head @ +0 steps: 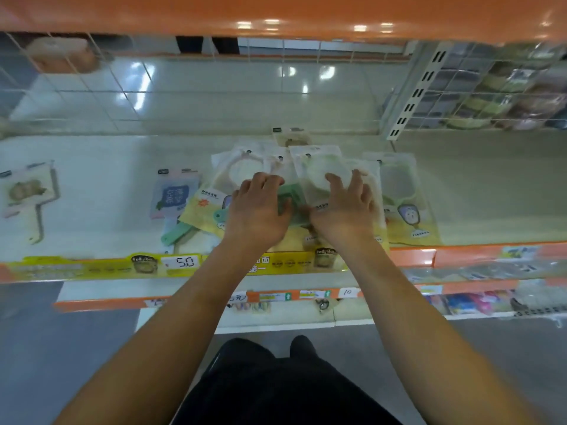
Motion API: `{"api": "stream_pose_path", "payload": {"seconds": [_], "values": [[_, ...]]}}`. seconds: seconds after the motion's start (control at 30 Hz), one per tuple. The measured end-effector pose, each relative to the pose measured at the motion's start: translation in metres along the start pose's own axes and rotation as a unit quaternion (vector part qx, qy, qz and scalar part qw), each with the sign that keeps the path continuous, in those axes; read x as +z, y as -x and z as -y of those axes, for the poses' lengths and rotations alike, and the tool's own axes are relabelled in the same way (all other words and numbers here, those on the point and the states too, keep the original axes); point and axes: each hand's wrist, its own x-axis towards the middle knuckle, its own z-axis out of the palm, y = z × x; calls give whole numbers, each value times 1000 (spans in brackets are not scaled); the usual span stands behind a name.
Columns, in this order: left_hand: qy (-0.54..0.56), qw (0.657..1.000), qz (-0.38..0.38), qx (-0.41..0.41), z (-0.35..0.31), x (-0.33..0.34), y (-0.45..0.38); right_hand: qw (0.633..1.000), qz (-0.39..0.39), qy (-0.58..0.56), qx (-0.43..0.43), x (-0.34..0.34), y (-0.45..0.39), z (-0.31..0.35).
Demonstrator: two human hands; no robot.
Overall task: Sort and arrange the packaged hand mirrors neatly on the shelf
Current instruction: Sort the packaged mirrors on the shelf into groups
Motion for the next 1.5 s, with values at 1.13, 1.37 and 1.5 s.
{"api": "stream_pose_path", "payload": {"seconds": [1.13, 1.37, 1.5], "values": [[44, 997, -59, -8, -11, -6, 18, 997, -24, 3, -73, -20, 13, -4], [59, 997, -54, 22, -5, -3, 19, 990, -110, -36, -85, -16, 32, -4], [77, 995, -51, 46, -3, -2, 19, 987, -133, -49, -77, -16, 39, -4]]}}
